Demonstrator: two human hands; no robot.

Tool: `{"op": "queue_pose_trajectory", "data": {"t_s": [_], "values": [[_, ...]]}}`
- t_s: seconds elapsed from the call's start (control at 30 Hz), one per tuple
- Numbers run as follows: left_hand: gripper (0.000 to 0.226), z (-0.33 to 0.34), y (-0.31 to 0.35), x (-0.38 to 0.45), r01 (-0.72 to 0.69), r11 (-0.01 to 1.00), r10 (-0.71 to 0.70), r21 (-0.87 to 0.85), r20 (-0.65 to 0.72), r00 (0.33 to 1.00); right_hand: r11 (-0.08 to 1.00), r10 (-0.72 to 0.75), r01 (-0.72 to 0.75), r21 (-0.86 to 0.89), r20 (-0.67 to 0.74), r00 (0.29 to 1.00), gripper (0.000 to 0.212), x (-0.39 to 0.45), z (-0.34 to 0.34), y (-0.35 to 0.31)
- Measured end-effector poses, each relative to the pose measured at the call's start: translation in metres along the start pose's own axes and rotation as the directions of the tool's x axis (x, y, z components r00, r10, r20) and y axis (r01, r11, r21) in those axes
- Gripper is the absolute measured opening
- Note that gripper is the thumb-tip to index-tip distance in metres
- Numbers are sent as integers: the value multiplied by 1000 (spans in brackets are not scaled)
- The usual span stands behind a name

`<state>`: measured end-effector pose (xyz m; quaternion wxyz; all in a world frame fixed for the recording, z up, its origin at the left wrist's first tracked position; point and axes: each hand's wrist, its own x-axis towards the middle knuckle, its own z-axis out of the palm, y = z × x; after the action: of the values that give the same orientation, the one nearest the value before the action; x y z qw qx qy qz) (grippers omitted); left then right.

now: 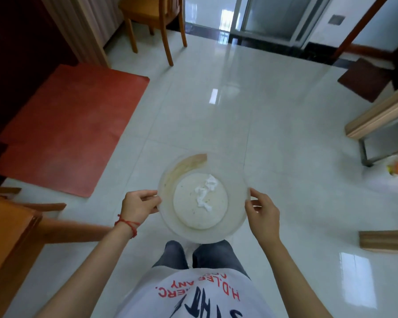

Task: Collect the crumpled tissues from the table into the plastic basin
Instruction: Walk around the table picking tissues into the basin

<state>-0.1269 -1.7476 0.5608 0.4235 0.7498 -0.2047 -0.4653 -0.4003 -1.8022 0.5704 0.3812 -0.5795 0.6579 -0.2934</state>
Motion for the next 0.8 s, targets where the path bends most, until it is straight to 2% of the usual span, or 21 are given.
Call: {"op": "queue_pose_trajectory", "data": {"t_s": [0.2,0.37,0.57,0.8], "values": [[32,9,38,59,2,998,-6,-56,-83,997,997,-72,73,-5,90,993,26,97,20,-34],[28,14,72,103,4,991,-31,-135,-192,981,982,-177,187,-28,214,961,27,182,40,-70],[21,10,98,132,1,973,-80,-232,-332,940,944,-299,329,-19,370,879,29,259,73,-118],[22,-23,105,154,-11,946,-157,-324,-489,858,904,-364,427,6,535,762,30,305,145,-171]]}}
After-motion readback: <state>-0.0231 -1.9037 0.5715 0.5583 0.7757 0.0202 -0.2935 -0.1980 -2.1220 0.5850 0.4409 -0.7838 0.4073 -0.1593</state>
